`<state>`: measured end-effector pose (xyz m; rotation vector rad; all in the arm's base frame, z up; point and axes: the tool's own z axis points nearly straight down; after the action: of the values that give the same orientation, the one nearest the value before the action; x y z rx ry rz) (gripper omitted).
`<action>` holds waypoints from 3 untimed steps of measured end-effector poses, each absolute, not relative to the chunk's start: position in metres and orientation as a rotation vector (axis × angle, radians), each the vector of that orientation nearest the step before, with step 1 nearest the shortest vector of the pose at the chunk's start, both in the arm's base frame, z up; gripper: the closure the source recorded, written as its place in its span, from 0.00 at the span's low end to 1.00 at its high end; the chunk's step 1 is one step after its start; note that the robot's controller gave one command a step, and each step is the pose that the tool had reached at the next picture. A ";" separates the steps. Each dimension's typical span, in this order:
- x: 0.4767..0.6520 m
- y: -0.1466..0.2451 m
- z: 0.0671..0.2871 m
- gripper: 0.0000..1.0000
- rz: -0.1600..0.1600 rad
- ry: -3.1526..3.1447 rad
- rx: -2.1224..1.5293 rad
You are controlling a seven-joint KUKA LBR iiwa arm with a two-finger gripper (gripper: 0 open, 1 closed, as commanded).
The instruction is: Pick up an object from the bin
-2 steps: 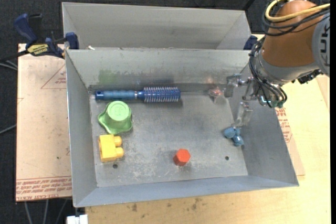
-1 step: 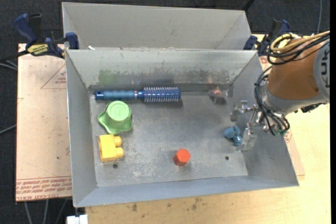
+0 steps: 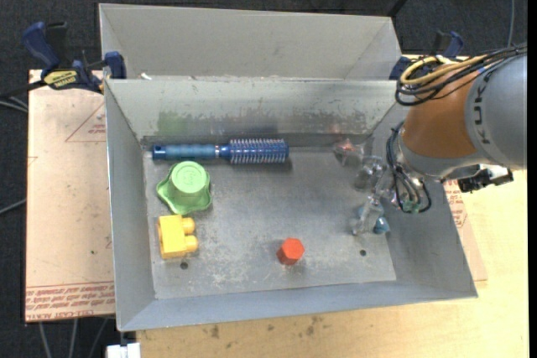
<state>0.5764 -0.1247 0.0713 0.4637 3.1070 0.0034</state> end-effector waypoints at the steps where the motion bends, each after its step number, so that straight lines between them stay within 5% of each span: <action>1: 0.621 -0.142 0.106 0.00 -0.002 3.130 0.152; 2: 0.618 -0.127 0.186 0.00 -0.002 3.111 -0.367; 3: 0.588 -0.120 0.114 0.00 0.006 3.117 -0.438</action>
Offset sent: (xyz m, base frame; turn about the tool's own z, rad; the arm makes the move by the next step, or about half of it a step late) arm 0.0421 -0.0173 0.0332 -0.2007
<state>0.5878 -0.1202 0.1143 -0.4385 3.1170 0.0060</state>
